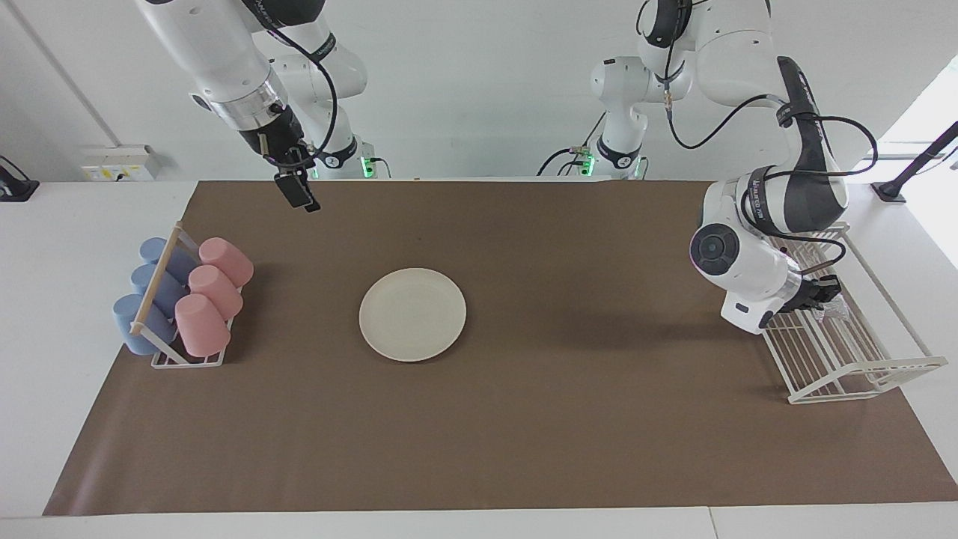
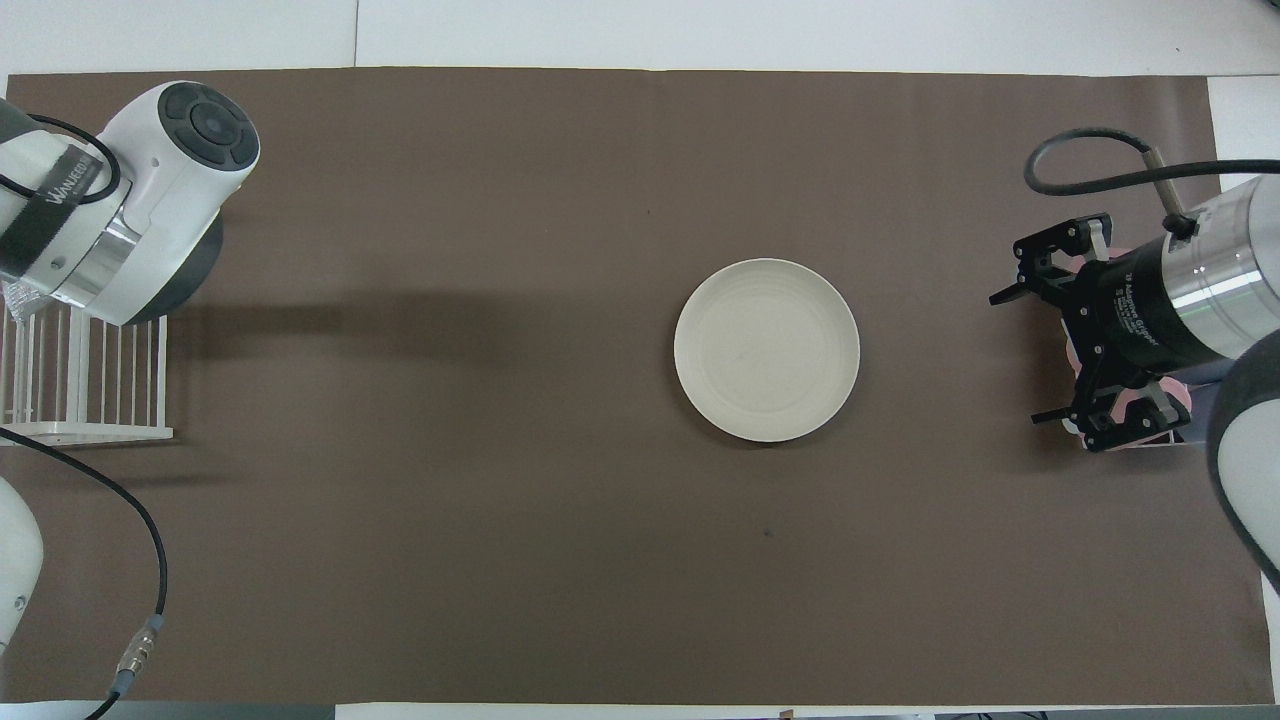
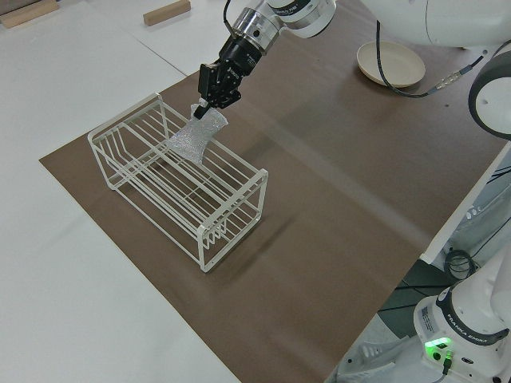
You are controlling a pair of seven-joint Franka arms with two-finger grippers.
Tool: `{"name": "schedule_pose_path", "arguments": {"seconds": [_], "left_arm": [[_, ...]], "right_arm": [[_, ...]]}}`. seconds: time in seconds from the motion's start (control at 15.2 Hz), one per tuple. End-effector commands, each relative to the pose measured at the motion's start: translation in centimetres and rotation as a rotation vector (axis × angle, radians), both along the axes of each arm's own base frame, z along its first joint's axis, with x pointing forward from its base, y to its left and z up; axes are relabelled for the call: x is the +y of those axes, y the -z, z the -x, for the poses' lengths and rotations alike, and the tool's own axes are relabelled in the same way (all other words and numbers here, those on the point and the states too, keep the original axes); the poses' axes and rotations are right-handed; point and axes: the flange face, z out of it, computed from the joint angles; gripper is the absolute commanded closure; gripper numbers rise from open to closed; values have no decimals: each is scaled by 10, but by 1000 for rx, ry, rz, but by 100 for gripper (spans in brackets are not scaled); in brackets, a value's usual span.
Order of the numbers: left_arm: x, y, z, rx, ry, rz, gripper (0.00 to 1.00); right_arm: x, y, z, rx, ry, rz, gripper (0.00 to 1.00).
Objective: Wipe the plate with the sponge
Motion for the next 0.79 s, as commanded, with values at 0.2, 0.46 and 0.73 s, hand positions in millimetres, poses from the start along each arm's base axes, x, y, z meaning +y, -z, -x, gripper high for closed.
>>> {"name": "schedule_pose_path", "arguments": {"seconds": [0.2, 0.46, 0.73], "left_arm": [[-22, -90, 13, -8, -288, 509, 100], [-14, -150, 39, -2, -430, 924, 100], [-17, -159, 70, 110, -531, 1237, 100]], "right_arm": [[-1, -1, 5, -16, 20, -6, 0], [1, -3, 5, -21, 16, -6, 0], [3, -5, 5, -24, 20, -12, 0]]}}
